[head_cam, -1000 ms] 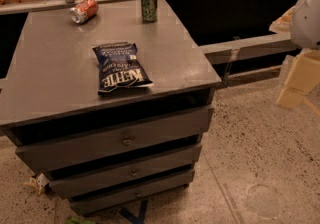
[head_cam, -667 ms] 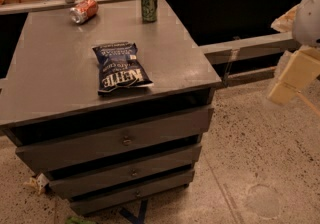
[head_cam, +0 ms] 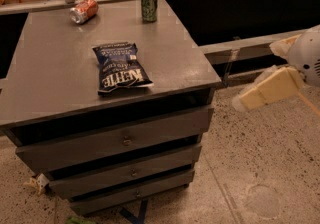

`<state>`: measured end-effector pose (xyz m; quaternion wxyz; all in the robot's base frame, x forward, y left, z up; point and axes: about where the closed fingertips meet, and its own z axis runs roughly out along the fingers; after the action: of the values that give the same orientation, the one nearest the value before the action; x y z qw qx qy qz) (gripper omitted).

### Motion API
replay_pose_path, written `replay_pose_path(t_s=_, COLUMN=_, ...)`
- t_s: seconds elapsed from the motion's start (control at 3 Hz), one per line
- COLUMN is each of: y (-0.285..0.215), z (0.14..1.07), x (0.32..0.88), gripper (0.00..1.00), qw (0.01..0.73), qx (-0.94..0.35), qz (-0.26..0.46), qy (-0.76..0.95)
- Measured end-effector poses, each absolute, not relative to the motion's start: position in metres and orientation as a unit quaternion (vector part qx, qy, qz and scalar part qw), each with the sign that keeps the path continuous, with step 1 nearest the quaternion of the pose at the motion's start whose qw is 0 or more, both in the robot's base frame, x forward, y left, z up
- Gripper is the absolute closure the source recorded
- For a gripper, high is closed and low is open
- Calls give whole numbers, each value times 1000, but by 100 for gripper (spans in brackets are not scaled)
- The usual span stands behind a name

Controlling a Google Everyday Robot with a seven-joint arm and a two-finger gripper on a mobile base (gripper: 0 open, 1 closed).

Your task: Move blue chip bag near green can

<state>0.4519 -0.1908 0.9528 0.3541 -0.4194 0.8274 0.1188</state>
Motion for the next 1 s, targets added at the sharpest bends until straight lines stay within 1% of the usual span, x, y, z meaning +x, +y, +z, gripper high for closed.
replay_pose_path(t_s=0.33, y=-161, z=967, x=482, gripper=0, qw=431, qx=-375, qz=165, qy=804)
replay_pose_path(t_s=0.67, y=-158, z=980, x=490, gripper=0, qw=453, qx=-361, qz=163, qy=798)
replay_pose_path(t_s=1.0, y=-158, z=979, x=488, gripper=0, qw=451, qx=-363, qz=164, qy=799)
